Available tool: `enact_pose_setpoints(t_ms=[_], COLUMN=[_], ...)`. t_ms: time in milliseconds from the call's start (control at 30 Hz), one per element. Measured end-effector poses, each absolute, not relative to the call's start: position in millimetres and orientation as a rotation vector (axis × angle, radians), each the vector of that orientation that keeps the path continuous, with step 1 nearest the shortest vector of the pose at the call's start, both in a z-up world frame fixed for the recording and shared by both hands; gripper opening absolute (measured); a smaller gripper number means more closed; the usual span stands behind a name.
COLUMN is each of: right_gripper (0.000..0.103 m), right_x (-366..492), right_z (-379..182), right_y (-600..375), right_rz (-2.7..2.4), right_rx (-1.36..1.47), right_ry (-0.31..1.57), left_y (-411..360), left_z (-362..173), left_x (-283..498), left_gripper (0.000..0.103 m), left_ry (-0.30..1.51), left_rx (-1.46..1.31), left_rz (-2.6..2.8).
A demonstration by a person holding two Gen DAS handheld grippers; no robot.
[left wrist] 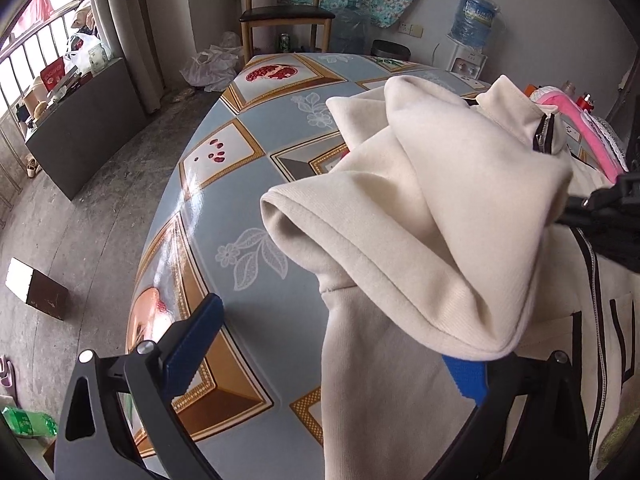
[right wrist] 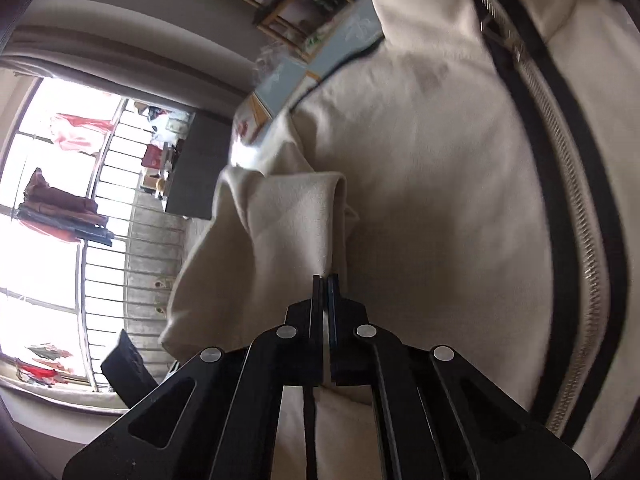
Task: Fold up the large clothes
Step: 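Lift the sleeve with the right tool and carry it across the jacket body, then lay the sleeve across the body and open the right tool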
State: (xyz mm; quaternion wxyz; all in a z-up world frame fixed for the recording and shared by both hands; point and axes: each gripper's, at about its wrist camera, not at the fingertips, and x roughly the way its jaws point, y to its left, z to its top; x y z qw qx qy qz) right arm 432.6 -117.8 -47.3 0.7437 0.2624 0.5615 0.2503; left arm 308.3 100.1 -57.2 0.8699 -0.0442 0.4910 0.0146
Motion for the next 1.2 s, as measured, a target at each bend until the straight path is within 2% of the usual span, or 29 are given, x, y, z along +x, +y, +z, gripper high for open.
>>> enact_pose_setpoints(t_ms=[200,300,433,567,600,633,667,700,767,800,967,1033,1067,1133,1200], right_gripper=[0.002,0.002,0.002,0.003,0.008,0.008,0.016,0.031,0.049,0.050,0.050,0.029,0.008,0.004,0.004], right_x=[415.6,407.1,396.5,389.1,387.4,381.3,379.1,378.5,380.5,384.1,413.9,422.9,426.7,429.3,425.3], right_z=[46.8,68.7,50.6,-6.9,-20.6,-30.9,-37.0,-41.1,-46.9,-49.5,-59.5,-58.7,-58.8,-50.3,-22.6], right_y=[-182.3,-227.0,-290.5,-319.8,-325.7,-338.7,-345.8,-351.4,-358.5,-359.5,-349.0,-333.2,-323.0,-306.1,-299.1], right_rz=[0.466,0.366,0.223,0.150,0.150,0.142,0.131,0.124,0.124,0.119,0.120,0.146,0.153,0.134,0.126], right_rx=[0.493,0.460,0.479,0.490,0.512,0.536,0.562,0.584,0.602,0.594,0.547,0.482,0.431,0.311,0.252], right_ry=[0.958,0.885,0.906,1.055,1.093,1.114,1.120,1.120,1.118,1.126,1.195,1.210,1.230,1.213,1.113], left_y=[97.2,94.5,91.9,91.1,92.1,92.4,93.2,94.1,96.4,97.2,99.6,98.5,98.3,98.1,98.4], left_z=[-52.9,-51.1,-51.5,-53.2,-53.2,-53.6,-54.0,-54.7,-56.9,-57.9,-60.1,-59.8,-59.8,-59.9,-60.3], left_x=[297.5,293.6,292.6,292.6,292.7,292.5,291.9,292.1,293.3,293.8,295.4,296.1,296.6,296.3,296.4], left_gripper=[0.099,0.099,0.099,0.099,0.099,0.099,0.099,0.099,0.099,0.099,0.099,0.099,0.099,0.099,0.099], left_ry=[1.033,1.029,1.028,1.036,1.036,1.037,1.038,1.041,1.050,1.054,1.064,1.061,1.060,1.058,1.058], left_rx=[-0.078,-0.066,-0.043,-0.034,-0.029,-0.022,-0.016,-0.013,-0.010,-0.008,-0.018,-0.009,-0.008,-0.011,-0.013], left_rz=[0.003,0.005,0.014,0.025,0.028,0.034,0.040,0.047,0.063,0.072,0.086,0.089,0.091,0.091,0.091])
